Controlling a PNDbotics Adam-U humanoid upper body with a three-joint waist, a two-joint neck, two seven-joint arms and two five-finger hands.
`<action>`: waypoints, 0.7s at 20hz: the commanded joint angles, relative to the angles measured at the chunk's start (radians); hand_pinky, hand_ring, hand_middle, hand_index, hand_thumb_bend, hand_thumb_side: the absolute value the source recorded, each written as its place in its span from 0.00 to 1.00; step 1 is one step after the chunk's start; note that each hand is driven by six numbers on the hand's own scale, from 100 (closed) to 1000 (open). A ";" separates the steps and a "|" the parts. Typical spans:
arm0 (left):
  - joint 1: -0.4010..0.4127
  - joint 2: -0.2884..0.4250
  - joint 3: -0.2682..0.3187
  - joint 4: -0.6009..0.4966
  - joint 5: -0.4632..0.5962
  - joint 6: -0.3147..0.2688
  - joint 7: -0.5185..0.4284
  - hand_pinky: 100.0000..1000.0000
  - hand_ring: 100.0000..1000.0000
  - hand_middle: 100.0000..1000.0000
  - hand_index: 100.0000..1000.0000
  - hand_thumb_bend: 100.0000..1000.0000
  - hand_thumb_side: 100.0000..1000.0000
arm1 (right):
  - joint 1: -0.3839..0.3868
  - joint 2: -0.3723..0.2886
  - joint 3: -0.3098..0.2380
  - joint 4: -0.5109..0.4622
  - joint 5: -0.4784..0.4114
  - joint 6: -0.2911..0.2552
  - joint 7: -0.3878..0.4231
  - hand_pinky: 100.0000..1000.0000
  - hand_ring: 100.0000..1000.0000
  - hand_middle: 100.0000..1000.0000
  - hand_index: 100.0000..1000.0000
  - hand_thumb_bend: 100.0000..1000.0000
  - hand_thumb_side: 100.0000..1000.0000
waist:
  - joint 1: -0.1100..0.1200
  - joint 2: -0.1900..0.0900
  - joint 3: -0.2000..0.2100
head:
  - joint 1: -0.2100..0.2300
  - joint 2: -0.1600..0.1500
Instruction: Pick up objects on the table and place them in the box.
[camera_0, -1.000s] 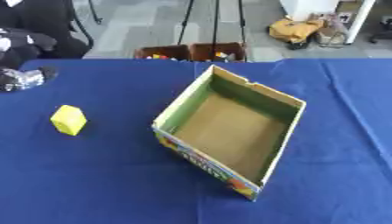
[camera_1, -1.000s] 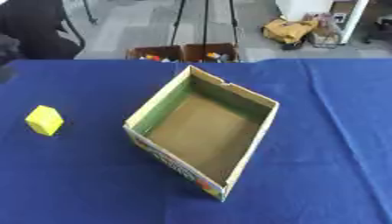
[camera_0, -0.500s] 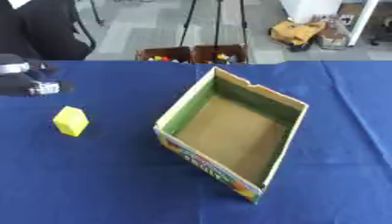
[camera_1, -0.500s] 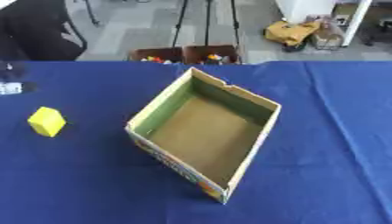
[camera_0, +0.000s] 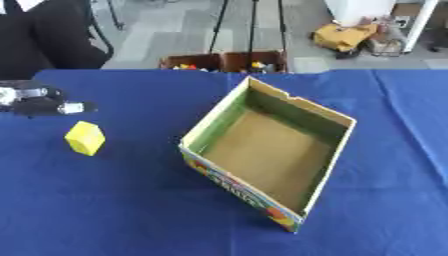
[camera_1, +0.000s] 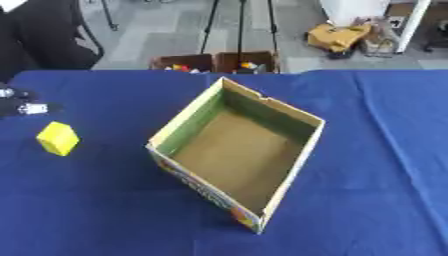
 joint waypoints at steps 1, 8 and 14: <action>-0.031 0.007 -0.004 0.041 -0.032 0.019 0.023 0.80 0.91 0.92 1.00 0.51 1.00 | -0.008 -0.016 -0.003 -0.018 -0.006 0.001 0.005 0.74 0.70 0.60 0.75 0.00 0.40 | 0.017 -0.013 0.000 | 0.005 -0.005; -0.039 -0.017 0.000 0.107 -0.052 0.034 0.090 0.74 0.88 0.94 1.00 0.33 0.87 | -0.007 -0.018 -0.004 -0.018 -0.010 0.004 0.010 0.74 0.70 0.59 0.75 0.00 0.41 | 0.019 -0.004 -0.008 | 0.008 -0.007; -0.050 -0.036 -0.008 0.149 -0.047 0.037 0.108 0.73 0.87 0.98 1.00 0.38 0.89 | -0.009 -0.019 -0.004 -0.018 -0.014 0.008 0.016 0.74 0.70 0.59 0.75 0.00 0.41 | 0.019 0.008 -0.011 | 0.013 -0.009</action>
